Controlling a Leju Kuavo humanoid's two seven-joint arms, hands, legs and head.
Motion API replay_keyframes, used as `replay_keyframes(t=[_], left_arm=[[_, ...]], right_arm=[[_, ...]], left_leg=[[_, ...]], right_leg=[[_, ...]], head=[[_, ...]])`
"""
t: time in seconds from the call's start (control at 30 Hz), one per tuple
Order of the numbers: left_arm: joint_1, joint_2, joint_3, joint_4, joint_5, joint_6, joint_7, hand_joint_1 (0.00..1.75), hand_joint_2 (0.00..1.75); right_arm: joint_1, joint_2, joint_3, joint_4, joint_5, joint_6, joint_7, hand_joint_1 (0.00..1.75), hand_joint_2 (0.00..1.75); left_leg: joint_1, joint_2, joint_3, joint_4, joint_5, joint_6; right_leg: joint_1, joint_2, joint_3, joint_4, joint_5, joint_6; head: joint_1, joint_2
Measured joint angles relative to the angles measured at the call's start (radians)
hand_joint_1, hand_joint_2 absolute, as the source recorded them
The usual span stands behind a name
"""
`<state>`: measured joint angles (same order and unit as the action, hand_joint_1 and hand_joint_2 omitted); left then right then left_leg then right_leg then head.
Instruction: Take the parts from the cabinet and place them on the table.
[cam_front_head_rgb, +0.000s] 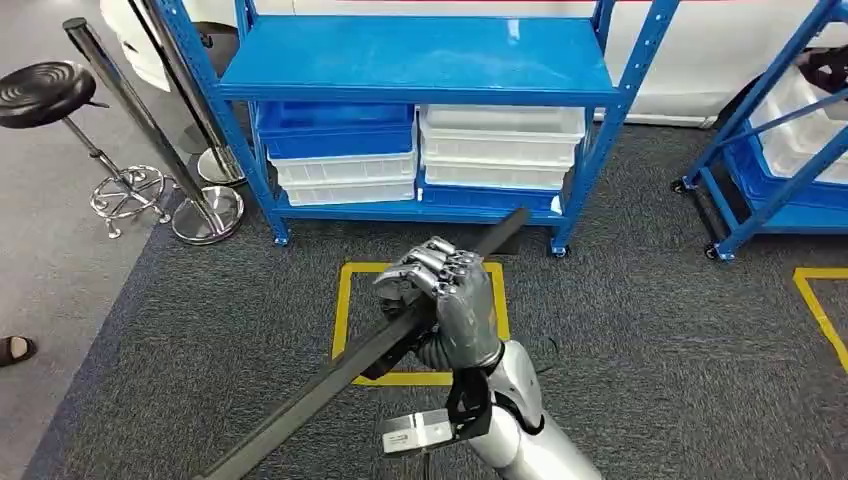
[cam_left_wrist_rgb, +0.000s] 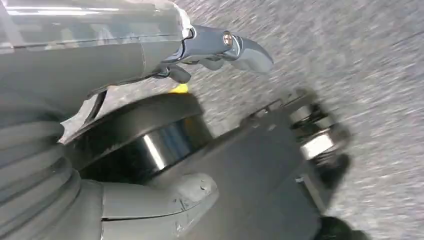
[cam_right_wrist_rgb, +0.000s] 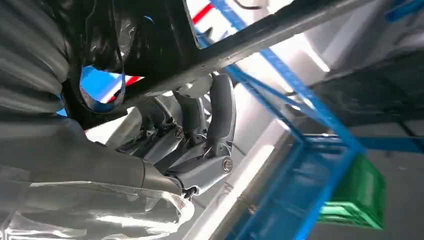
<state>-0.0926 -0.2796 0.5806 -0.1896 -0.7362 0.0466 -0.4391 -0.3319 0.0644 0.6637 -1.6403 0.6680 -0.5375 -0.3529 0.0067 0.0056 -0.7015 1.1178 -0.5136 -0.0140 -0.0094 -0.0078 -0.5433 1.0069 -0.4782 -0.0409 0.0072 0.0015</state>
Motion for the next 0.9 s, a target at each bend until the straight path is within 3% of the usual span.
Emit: replay_keyframes(t=[0.03, 0.07, 0.1, 0.13, 0.17, 0.2, 0.23, 0.27, 0.3, 0.37, 0.4, 0.43, 0.47, 0.5, 0.53, 0.57, 0.6, 0.63, 0.7, 0.73, 0.77, 0.8, 0.83, 0.9], left_arm=[[-0.001, 0.000, 0.000, 0.000, -0.006, 0.000, 0.001, 0.00, 1.75], [-0.003, 0.000, -0.002, 0.000, -0.012, -0.001, 0.007, 0.00, 1.75], [-0.004, 0.000, -0.003, 0.000, -0.019, -0.002, 0.012, 0.00, 1.75], [-0.006, 0.000, -0.004, 0.000, -0.026, -0.004, 0.017, 0.00, 1.75], [-0.009, 0.001, -0.005, 0.000, -0.028, -0.006, 0.021, 0.00, 1.75], [-0.009, 0.002, -0.005, 0.000, -0.030, -0.008, 0.024, 0.00, 1.75], [-0.010, 0.002, -0.006, 0.000, -0.031, -0.008, 0.024, 0.00, 1.75], [-0.012, 0.002, -0.008, 0.000, -0.033, -0.010, 0.024, 0.00, 1.75], [-0.013, 0.002, -0.011, 0.000, -0.033, -0.010, 0.024, 0.00, 1.75], [-0.013, 0.002, -0.012, 0.000, -0.033, -0.010, 0.024, 0.00, 1.75], [-0.013, 0.002, -0.013, 0.000, -0.033, -0.010, 0.024, 0.00, 1.75], [-0.012, 0.002, -0.013, 0.000, -0.033, -0.010, 0.025, 0.00, 1.75], [-0.013, 0.002, -0.014, 0.000, -0.033, -0.010, 0.026, 0.00, 1.75], [-0.014, 0.002, -0.015, 0.000, -0.035, -0.010, 0.026, 0.00, 1.75], [-0.014, 0.002, -0.018, 0.000, -0.037, -0.011, 0.027, 0.00, 1.75], [-0.014, 0.002, -0.021, 0.000, -0.041, -0.012, 0.027, 0.00, 1.75], [-0.014, 0.002, -0.023, 0.000, -0.045, -0.012, 0.029, 0.00, 1.75], [-0.015, 0.003, -0.024, 0.000, -0.047, -0.013, 0.030, 0.00, 1.75], [-0.017, 0.004, -0.026, 0.000, -0.047, -0.015, 0.030, 0.00, 1.75], [-0.021, 0.006, -0.026, 0.000, -0.048, -0.022, 0.030, 0.00, 1.75], [-0.025, 0.008, -0.027, 0.000, -0.050, -0.034, 0.030, 0.00, 1.75], [-0.028, 0.013, -0.027, -0.001, -0.051, -0.052, 0.027, 0.00, 1.75], [-0.030, 0.019, -0.027, -0.001, -0.051, -0.060, 0.024, 0.00, 1.75], [-0.034, 0.030, -0.027, -0.001, -0.047, -0.066, 0.018, 0.00, 1.75]], right_arm=[[-0.008, 0.003, 0.009, 0.000, 0.000, 0.000, 0.001, 1.75, 1.75], [-0.017, 0.006, 0.020, 0.001, 0.000, 0.007, 0.007, 1.75, 1.75], [-0.029, 0.007, 0.030, 0.002, 0.000, 0.017, 0.016, 1.75, 1.75], [-0.046, 0.012, 0.042, 0.005, 0.000, 0.026, 0.026, 1.75, 1.75], [-0.063, 0.018, 0.052, 0.008, 0.003, 0.030, 0.036, 1.75, 1.75], [-0.075, 0.024, 0.058, 0.009, 0.003, 0.032, 0.039, 1.75, 1.75], [-0.085, 0.030, 0.063, 0.010, 0.004, 0.032, 0.041, 1.75, 1.75], [-0.093, 0.035, 0.066, 0.010, 0.005, 0.034, 0.044, 1.75, 1.75], [-0.102, 0.039, 0.069, 0.010, 0.005, 0.034, 0.045, 1.75, 1.75], [-0.114, 0.042, 0.077, 0.013, 0.005, 0.034, 0.047, 1.75, 1.75], [-0.115, 0.041, 0.079, 0.015, 0.005, 0.034, 0.048, 1.75, 1.75], [-0.115, 0.040, 0.079, 0.018, 0.005, 0.034, 0.048, 1.75, 1.75], [-0.116, 0.040, 0.079, 0.019, 0.005, 0.034, 0.048, 1.75, 1.75], [-0.117, 0.041, 0.079, 0.021, 0.005, 0.034, 0.048, 1.75, 1.75], [-0.118, 0.041, 0.080, 0.023, 0.004, 0.034, 0.049, 1.75, 1.75], [-0.120, 0.041, 0.081, 0.025, 0.002, 0.035, 0.051, 1.75, 1.75], [-0.124, 0.041, 0.084, 0.028, -0.005, 0.039, 0.052, 1.75, 1.75], [-0.130, 0.044, 0.090, 0.032, -0.019, 0.048, 0.054, 1.75, 1.75], [-0.142, 0.057, 0.104, 0.037, -0.035, 0.054, 0.055, 1.75, 1.75], [-0.153, 0.066, 0.111, 0.040, -0.040, 0.056, 0.057, 1.75, 1.75], [-0.167, 0.074, 0.118, 0.042, -0.048, 0.056, 0.058, 1.75, 1.75], [-0.179, 0.091, 0.131, 0.043, -0.064, 0.056, 0.061, 1.75, 1.75], [-0.191, 0.101, 0.140, 0.045, -0.076, 0.056, 0.061, 1.75, 1.75], [-0.207, 0.111, 0.160, 0.051, -0.091, 0.055, 0.063, 1.75, 1.75]], left_leg=[[0.001, 0.000, -0.011, 0.072, -0.055, -0.004], [0.002, 0.000, -0.019, 0.146, -0.084, -0.008], [0.004, 0.000, -0.019, 0.197, -0.077, -0.011], [0.006, 0.000, -0.004, 0.215, -0.036, -0.013], [0.007, 0.000, 0.032, 0.191, 0.017, -0.014], [0.008, 0.000, 0.083, 0.134, 0.048, -0.012], [0.008, -0.001, 0.155, 0.045, 0.042, -0.009], [0.005, -0.003, 0.231, -0.059, -0.014, -0.005], [0.002, -0.006, 0.276, -0.146, -0.044, 0.001], [-0.004, -0.007, 0.255, -0.138, -0.032, 0.010], [-0.003, -0.005, 0.245, -0.142, -0.015, 0.021], [0.006, 0.002, 0.236, -0.146, 0.000, 0.033], [0.003, 0.004, 0.220, -0.145, 0.014, 0.042], [0.002, 0.005, 0.205, -0.143, 0.028, 0.052], [0.000, 0.006, 0.185, -0.141, 0.041, 0.055], [-0.002, 0.006, 0.168, -0.137, 0.055, 0.057], [-0.004, 0.006, 0.145, -0.133, 0.069, 0.056], [-0.005, 0.007, 0.121, -0.127, 0.081, 0.054], [-0.007, 0.009, 0.073, -0.111, 0.105, 0.051], [-0.008, 0.008, 0.053, -0.103, 0.116, 0.048], [-0.007, 0.007, 0.044, -0.098, 0.125, 0.044], [-0.013, 0.007, 0.037, -0.094, 0.131, 0.037], [-0.008, 0.009, 0.034, -0.096, 0.144, 0.031], [-0.002, 0.010, 0.032, -0.113, 0.175, 0.017]], right_leg=[[0.001, -0.001, -0.016, 0.001, 0.014, -0.001], [0.001, -0.003, -0.035, 0.003, 0.028, 0.000], [0.001, -0.004, -0.056, 0.006, 0.042, 0.001], [0.001, -0.005, -0.079, 0.011, 0.056, 0.003], [0.000, -0.005, -0.103, 0.018, 0.068, 0.006], [-0.001, -0.004, -0.122, 0.024, 0.079, 0.010], [-0.001, -0.003, -0.136, 0.030, 0.090, 0.014], [0.002, -0.002, -0.143, 0.033, 0.098, 0.021], [0.003, -0.005, -0.146, 0.035, 0.108, 0.026], [-0.001, -0.010, -0.145, 0.019, 0.137, 0.037], [0.002, -0.008, -0.146, 0.011, 0.154, 0.046], [-0.002, -0.003, -0.153, 0.018, 0.137, 0.050], [-0.002, 0.002, -0.167, 0.047, 0.073, 0.052], [-0.004, 0.002, -0.180, 0.103, 0.000, 0.053], [-0.004, 0.003, -0.192, 0.177, -0.067, 0.055], [-0.004, 0.003, -0.199, 0.241, -0.103, 0.056], [-0.004, 0.003, -0.201, 0.302, -0.107, 0.057], [-0.004, 0.003, -0.193, 0.334, -0.075, 0.056], [-0.003, 0.003, -0.126, 0.290, 0.012, 0.051], [-0.002, 0.003, -0.065, 0.222, 0.018, 0.043], [0.004, 0.004, 0.010, 0.130, -0.027, 0.031], [0.010, 0.003, 0.071, 0.026, -0.074, 0.025], [0.010, 0.003, 0.084, -0.004, -0.091, 0.027], [0.018, 0.005, 0.069, -0.006, -0.068, 0.020]], head=[[0.000, 0.000], [0.000, 0.000], [0.000, 0.000], [0.000, 0.000], [0.000, 0.000], [0.000, 0.000], [0.000, 0.000], [0.000, 0.000], [0.001, 0.000], [0.000, 0.000], [0.001, 0.000], [0.000, 0.000], [0.002, 0.000], [0.001, 0.000], [0.002, 0.000], [0.002, 0.000], [0.001, 0.000], [0.002, 0.000], [0.001, 0.000], [0.002, 0.000], [0.001, 0.000], [0.001, 0.000], [0.001, 0.000], [0.001, 0.000]])
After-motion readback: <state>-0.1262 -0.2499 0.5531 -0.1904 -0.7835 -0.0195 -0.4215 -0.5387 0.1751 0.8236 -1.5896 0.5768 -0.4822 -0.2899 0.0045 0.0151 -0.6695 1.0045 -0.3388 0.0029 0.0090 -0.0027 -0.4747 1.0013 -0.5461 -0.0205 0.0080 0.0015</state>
